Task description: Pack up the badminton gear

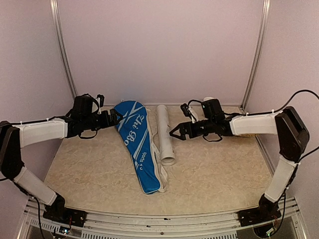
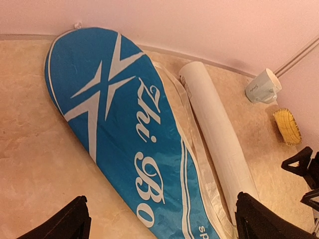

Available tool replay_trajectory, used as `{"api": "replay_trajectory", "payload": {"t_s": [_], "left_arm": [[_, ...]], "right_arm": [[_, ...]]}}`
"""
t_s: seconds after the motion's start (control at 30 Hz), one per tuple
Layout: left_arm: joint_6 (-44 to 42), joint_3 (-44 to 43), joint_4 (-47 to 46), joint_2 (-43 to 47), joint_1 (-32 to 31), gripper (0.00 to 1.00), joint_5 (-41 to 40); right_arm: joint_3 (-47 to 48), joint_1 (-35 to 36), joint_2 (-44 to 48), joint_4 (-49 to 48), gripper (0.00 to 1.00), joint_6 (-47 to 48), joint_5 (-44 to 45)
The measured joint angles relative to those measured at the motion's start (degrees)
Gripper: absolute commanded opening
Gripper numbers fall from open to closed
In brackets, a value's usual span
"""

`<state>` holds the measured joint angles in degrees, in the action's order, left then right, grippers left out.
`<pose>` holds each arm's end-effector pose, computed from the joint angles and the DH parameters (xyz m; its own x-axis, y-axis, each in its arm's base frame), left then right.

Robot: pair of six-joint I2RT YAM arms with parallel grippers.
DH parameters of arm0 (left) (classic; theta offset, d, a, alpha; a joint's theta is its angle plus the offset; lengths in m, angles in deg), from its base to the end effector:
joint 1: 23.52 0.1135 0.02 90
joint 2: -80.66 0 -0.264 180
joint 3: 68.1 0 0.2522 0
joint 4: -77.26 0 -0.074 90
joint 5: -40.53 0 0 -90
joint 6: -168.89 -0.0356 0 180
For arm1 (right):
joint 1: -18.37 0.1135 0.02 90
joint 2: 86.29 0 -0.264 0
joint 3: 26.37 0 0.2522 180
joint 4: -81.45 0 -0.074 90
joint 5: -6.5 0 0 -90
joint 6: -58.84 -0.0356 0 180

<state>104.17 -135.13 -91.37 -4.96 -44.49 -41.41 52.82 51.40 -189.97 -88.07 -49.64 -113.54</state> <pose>0.3097 -0.1240 0.2418 -0.6214 -0.2146 -0.7535 0.2238 0.8730 -0.4333 0.3238 0.2318 0.2054 -0.7143 -0.1371 -0.6863 -0.6214 0.5753 0.5319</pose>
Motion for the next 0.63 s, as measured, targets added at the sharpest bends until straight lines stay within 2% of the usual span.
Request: {"api": "replay_trajectory", "payload": {"t_s": [0.33, 0.63], "left_arm": [[-0.1, 8.0, 0.7, 16.1, 2.1, 0.99, -4.7], [1.6, 20.6, 1.2, 21.3, 0.5, 0.99, -7.5]], "right_arm": [[-19.1, -0.6, 30.8, -9.2, 1.00, 1.1, 12.8], [-40.1, -0.7, 47.0, -15.0, 1.00, -0.8, 21.9]]}}
